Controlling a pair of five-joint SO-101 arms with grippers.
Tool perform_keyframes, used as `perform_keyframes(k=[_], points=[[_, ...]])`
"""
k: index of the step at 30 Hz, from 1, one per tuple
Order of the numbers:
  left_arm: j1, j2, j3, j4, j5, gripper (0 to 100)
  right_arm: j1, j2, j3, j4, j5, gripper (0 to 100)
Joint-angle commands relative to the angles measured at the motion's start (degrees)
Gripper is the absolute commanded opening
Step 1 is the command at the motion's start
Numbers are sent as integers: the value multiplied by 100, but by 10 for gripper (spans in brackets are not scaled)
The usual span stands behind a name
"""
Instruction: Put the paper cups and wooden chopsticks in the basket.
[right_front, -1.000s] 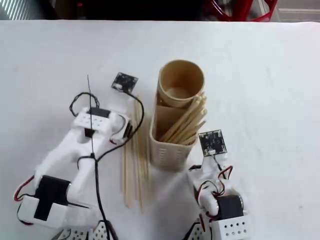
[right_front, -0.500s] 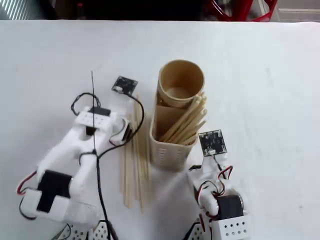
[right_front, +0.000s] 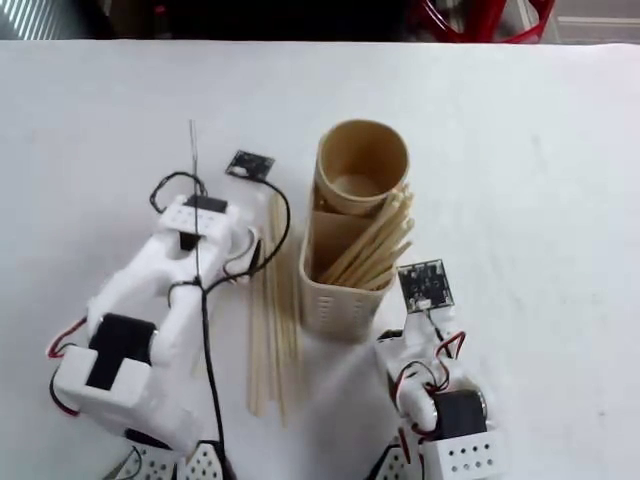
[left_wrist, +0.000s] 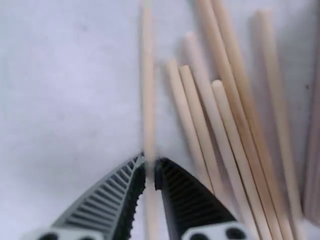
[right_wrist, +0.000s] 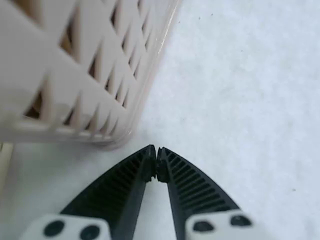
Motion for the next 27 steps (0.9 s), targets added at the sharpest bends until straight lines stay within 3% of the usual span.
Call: perform_keyframes(k=[1,6,14,21,27], points=[[-110,4,-158,-9,35,27,13,-40,53,22,9,19],[-497,-532,-132,79,26,24,22,-40,53,22,9,19],[-681,-3231,229,185,9,23,13,-40,53,22,9,19],[593,-5490,-941,352,-668,23,22,-40,53,22,9,19],[2070,-5982,-2400,352,-1178,22,22,-40,53,22,9,19]])
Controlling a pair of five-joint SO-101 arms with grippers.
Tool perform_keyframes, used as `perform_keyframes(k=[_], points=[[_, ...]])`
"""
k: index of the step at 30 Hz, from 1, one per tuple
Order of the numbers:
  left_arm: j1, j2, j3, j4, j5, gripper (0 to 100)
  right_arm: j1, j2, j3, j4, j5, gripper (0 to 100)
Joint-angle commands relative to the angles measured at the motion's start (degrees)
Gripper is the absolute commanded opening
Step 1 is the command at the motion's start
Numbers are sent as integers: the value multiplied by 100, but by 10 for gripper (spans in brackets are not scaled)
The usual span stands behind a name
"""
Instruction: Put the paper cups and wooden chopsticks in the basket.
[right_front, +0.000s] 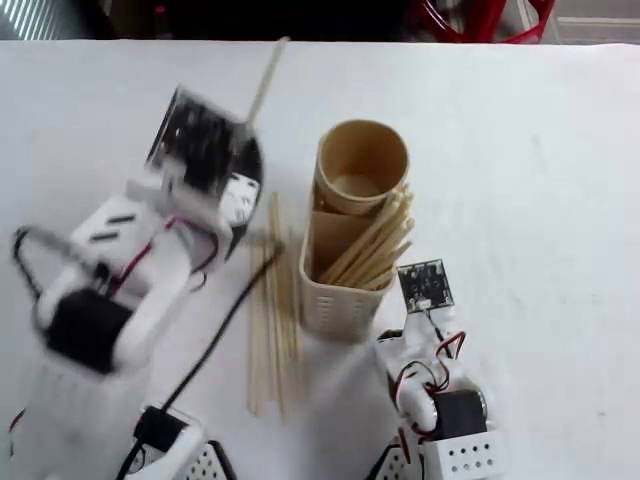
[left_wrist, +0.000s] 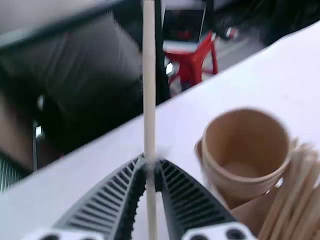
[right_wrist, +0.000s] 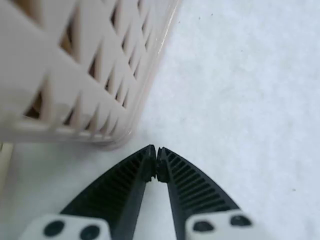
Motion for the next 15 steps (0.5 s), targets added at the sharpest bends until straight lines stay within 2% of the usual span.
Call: perform_keyframes(k=[1,5,9,15], points=[[866,-215,-1002,18,-114,22,22,-40,53,22,9,19],[1684,-215,-1204,-176,-255,22,22,-40,53,22,9,19],[2229,-215,-809,-756,-879,22,22,-40,53,22,9,19],[2949,-215,-141,-1266,-914,21,31,-40,53,22,9,19]])
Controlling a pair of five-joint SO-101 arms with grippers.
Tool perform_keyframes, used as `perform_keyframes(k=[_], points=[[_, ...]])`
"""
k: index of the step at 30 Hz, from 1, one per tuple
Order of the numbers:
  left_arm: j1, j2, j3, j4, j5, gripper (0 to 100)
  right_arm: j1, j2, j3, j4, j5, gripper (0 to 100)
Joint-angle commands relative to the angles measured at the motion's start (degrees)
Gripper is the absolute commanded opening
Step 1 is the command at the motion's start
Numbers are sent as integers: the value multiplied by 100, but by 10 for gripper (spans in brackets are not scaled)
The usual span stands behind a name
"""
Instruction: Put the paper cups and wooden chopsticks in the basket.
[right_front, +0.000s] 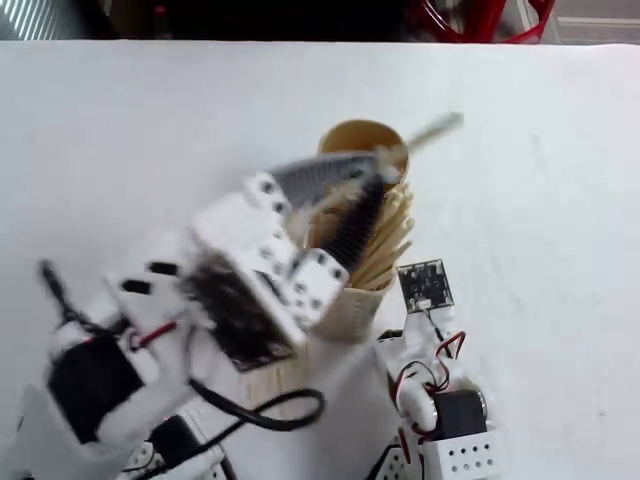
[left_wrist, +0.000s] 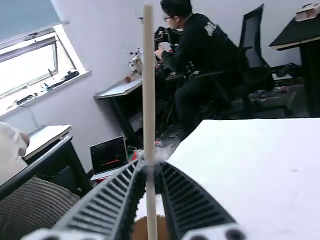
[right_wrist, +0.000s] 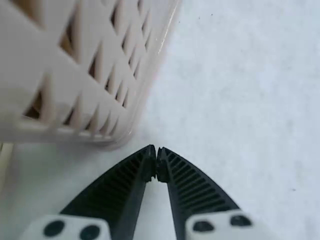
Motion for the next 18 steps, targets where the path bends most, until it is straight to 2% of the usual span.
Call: perform_keyframes(k=[1,4,9,18], points=[[321,-57,123,-290,-44,21,31,-40,53,22,9,19],[356,-57,316,-325,-35,21,31,-40,53,22,9,19],[382,-66,967,-862,-35,22,22,-40,53,22,9,19],[127,-75,1881,-1319,-9,26,-4,-40,53,22,9,19]])
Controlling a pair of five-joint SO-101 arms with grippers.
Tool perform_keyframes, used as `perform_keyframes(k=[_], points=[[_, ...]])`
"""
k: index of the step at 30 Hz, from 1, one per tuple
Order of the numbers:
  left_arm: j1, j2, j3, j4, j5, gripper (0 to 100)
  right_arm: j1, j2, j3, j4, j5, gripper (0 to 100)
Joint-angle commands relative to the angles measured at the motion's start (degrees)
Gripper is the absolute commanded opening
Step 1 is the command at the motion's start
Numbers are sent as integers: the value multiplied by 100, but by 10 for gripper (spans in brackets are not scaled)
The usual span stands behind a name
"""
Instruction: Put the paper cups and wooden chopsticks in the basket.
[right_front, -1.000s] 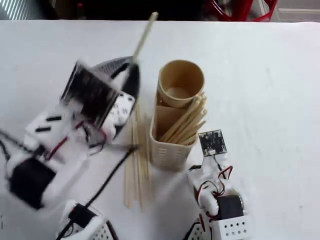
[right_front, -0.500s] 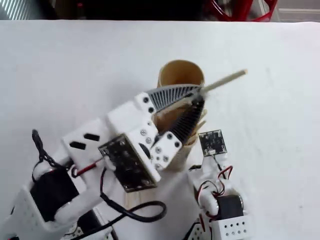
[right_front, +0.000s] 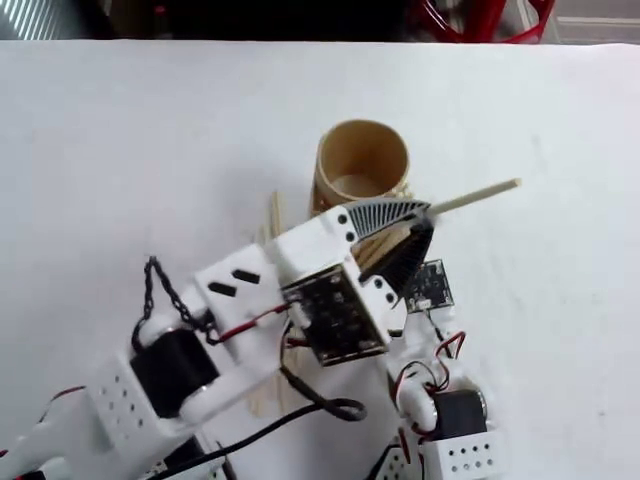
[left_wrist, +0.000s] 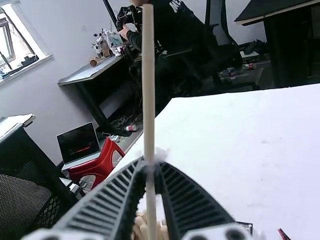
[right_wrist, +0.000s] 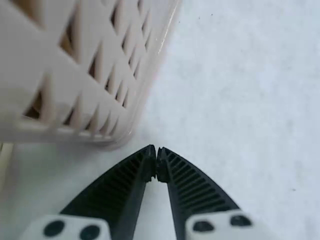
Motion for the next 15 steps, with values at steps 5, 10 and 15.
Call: perform_keyframes(k=[5,10,15], points=[[-268,-119,413,-123,53,27,4,-40,53,22,9,19],[-743,-119,624,-132,598,28,4,-40,53,22,9,19],[-1305,-119,677,-105,1240,107,40,-66,53,31,9,19]])
